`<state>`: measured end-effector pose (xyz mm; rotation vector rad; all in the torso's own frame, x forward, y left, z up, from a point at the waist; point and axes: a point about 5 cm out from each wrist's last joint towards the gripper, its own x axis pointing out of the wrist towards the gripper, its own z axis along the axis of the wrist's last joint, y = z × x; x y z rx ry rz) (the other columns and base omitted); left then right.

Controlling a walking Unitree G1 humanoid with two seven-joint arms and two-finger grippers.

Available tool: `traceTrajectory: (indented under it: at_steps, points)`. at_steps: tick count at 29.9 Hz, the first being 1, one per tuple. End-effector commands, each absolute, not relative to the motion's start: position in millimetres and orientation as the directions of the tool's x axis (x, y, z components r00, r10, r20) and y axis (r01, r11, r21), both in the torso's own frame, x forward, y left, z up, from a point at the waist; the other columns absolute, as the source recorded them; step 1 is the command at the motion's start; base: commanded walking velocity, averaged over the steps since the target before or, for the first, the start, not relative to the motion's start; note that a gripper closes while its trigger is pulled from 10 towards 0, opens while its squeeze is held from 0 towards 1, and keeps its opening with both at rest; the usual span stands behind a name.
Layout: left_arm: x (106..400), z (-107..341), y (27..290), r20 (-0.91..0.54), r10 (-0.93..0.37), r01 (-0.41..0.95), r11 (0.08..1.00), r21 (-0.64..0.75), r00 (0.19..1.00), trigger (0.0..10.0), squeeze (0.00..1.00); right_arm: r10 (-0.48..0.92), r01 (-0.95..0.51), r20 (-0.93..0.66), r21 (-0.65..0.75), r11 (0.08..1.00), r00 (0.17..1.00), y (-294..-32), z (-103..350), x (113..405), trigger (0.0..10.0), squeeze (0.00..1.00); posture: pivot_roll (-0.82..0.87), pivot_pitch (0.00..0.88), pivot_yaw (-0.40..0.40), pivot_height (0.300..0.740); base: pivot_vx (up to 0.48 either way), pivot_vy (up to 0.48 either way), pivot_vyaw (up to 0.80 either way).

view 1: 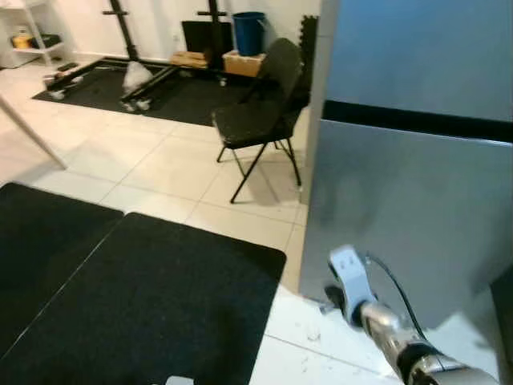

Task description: Restocking fridge

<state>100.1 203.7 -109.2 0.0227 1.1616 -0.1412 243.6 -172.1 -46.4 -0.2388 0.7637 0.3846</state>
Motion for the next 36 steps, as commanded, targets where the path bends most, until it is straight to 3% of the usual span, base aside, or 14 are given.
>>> traceTrajectory:
  at_steps: [1,5,6,8,13,25,36]
  points:
    - [94.0,-110.4,206.0,-0.926,-0.101,0.132,0.99,-0.056,0.364,10.0,0.0,0.227,-0.428,-0.753,-0.078,0.901,0.617,-174.5,-55.7,231.0,10.0,0.0,-0.03,0.022,-0.007,0.74,0.0,0.0,0.0]
    - [105.4,-107.8,206.4,-0.918,-0.099,0.138,0.989,-0.048,0.384,10.0,0.0,0.098,-0.396,-0.868,-0.119,0.911,0.487,-204.4,-83.5,176.2,10.0,0.0,-0.05,0.008,-0.005,0.74,0.0,0.0,0.0]
    - [105.4,-107.8,206.4,-0.918,-0.099,0.138,0.989,-0.048,0.384,10.0,0.0,0.098,-0.396,-0.868,-0.119,0.911,0.487,-204.4,-83.5,176.2,10.0,0.0,-0.05,0.008,-0.005,0.74,0.0,0.0,0.0]
    - [111.2,-106.8,203.4,-0.913,-0.102,0.136,0.989,-0.052,0.395,10.0,0.0,0.045,-0.403,-0.92,-0.126,0.906,0.388,-215.4,-96.0,142.9,10.0,0.0,-0.06,0.0,-0.009,0.74,0.0,0.0,0.0]
    - [112.7,-107.2,198.8,-0.911,-0.108,0.134,0.989,-0.059,0.398,10.0,0.0,0.024,-0.409,-0.946,-0.116,0.905,0.322,-218.8,-102.3,122.8,10.0,0.0,-0.06,0.0,-0.015,0.74,0.0,0.0,0.0]
    - [114.7,-107.1,197.8,-0.911,-0.101,0.122,0.991,-0.057,0.399,10.0,0.0,0.013,-0.421,-0.942,-0.137,0.897,0.335,-221.0,-97.2,138.1,10.0,0.0,-0.06,0.0,-0.016,0.74,0.0,0.0,0.0]
    - [120.8,-104.0,206.5,-0.906,-0.072,0.103,0.994,-0.032,0.417,10.0,0.0,0.008,-0.417,-0.941,-0.142,0.898,0.338,-225.6,-93.4,146.0,10.0,0.0,-0.06,0.0,-0.027,0.74,0.0,0.0,0.74]
